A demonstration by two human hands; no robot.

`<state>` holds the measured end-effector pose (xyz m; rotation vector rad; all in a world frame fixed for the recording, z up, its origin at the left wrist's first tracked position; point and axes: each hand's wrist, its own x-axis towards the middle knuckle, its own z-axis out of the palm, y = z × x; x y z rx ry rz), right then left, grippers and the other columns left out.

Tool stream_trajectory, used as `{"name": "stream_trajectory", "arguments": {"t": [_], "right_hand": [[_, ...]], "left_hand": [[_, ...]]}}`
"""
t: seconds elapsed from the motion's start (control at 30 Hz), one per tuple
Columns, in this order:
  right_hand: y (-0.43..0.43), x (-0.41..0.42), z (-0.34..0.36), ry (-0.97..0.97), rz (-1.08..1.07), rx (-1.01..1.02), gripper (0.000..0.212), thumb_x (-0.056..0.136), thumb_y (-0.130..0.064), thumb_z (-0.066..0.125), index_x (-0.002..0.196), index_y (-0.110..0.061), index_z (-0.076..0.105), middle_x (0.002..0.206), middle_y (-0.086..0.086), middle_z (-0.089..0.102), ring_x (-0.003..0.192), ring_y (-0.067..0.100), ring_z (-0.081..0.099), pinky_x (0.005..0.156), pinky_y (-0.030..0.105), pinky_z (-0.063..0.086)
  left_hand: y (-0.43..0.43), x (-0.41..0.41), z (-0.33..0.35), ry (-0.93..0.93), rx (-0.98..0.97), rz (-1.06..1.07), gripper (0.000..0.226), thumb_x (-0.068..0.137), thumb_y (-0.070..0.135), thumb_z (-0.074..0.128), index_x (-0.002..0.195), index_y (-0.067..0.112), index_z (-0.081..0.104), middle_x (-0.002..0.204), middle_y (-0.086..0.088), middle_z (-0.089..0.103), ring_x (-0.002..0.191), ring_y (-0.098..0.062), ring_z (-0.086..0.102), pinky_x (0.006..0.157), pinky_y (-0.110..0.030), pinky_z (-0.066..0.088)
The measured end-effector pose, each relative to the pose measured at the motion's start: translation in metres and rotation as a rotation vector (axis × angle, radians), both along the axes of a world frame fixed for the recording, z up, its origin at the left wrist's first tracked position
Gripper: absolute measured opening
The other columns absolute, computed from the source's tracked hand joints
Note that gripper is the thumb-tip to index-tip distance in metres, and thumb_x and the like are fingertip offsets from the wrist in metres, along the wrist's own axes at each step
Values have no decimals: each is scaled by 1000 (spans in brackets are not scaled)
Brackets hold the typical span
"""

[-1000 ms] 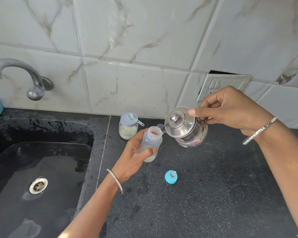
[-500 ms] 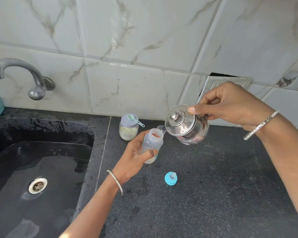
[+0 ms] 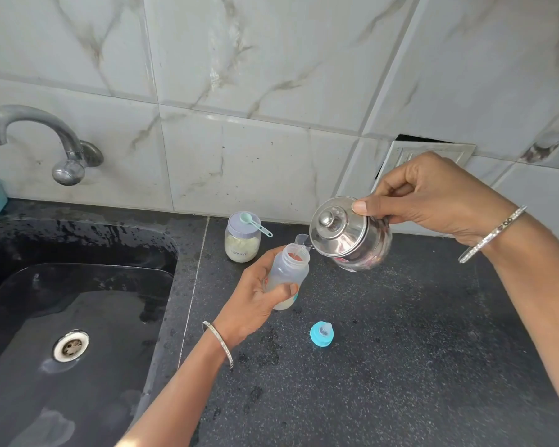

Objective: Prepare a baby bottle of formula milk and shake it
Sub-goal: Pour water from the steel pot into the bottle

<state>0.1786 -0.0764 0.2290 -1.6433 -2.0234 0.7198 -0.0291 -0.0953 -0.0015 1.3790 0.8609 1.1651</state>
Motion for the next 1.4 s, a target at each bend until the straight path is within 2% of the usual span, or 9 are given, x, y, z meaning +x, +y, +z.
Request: {"name": "stream_trajectory", "arguments": {"t": [0.1, 0.43, 0.57, 0.77, 0.9, 1.13, 1.23, 1.3, 1.4], "right_hand": [[1, 0, 1, -25, 8, 5, 60, 46, -66, 81, 74, -13, 83, 76, 19, 79, 87, 41, 76, 97, 58, 59], [6, -1, 0, -44, 25, -6, 58, 48, -71, 80, 71, -18, 83, 74, 16, 79, 76, 22, 67, 98, 60, 57], [9, 0, 0, -73, 32, 23, 42, 61, -58, 85, 71, -17, 82, 73, 16, 78, 74, 22, 66, 97, 59, 57], [10, -1, -2, -103, 50, 51, 31, 67, -50, 87, 69, -19, 82, 71, 12, 78, 71, 17, 63, 89, 48, 58], [10, -1, -3, -81, 65, 56, 34, 65, -52, 87, 70, -18, 83, 76, 20, 77, 71, 19, 59, 79, 35, 46], [10, -1, -3, -95, 70, 58, 35, 66, -52, 88, 70, -17, 82, 73, 15, 77, 68, 16, 58, 76, 32, 44], [9, 0, -3, -107, 83, 64, 38, 65, -54, 87, 70, -17, 82, 76, 18, 78, 70, 22, 64, 80, 35, 49], [8, 0, -2, -106, 76, 73, 43, 61, -58, 85, 71, -16, 82, 79, 20, 79, 81, 36, 75, 91, 45, 57], [8, 1, -2, -106, 78, 86, 46, 59, -59, 85, 72, -15, 82, 80, 21, 78, 86, 42, 74, 96, 58, 55]], "left_hand": [[0, 1, -2, 2, -3, -5, 52, 79, 29, 69, 130, 32, 59, 122, 15, 67, 114, -1, 60, 94, -15, 45], [4, 1, -2, 9, -6, -10, 56, 79, 29, 70, 133, 27, 58, 120, 14, 68, 112, -1, 61, 93, -13, 45], [4, 1, -2, 16, -6, -10, 56, 78, 31, 70, 133, 27, 57, 120, 14, 68, 112, -1, 61, 93, -13, 45], [2, 1, -2, 15, -12, -14, 58, 78, 32, 69, 134, 22, 57, 120, 16, 68, 112, 0, 60, 93, -12, 44], [1, -1, -2, 16, -21, -14, 61, 77, 33, 70, 135, 22, 56, 120, 15, 67, 113, 0, 60, 93, -12, 44], [0, 1, -2, 31, -31, -18, 60, 77, 34, 70, 135, 27, 55, 124, 13, 67, 116, -4, 60, 94, -14, 45], [-1, 1, -1, 38, -30, -20, 61, 78, 33, 70, 136, 27, 55, 126, 10, 66, 118, -7, 60, 97, -17, 45], [-1, 2, -1, 44, -29, -20, 61, 78, 33, 69, 137, 25, 55, 127, 10, 66, 120, -9, 59, 99, -20, 45], [-2, 2, -2, 57, -28, -14, 61, 78, 33, 69, 137, 27, 54, 129, 9, 65, 122, -11, 59, 102, -26, 43]]}}
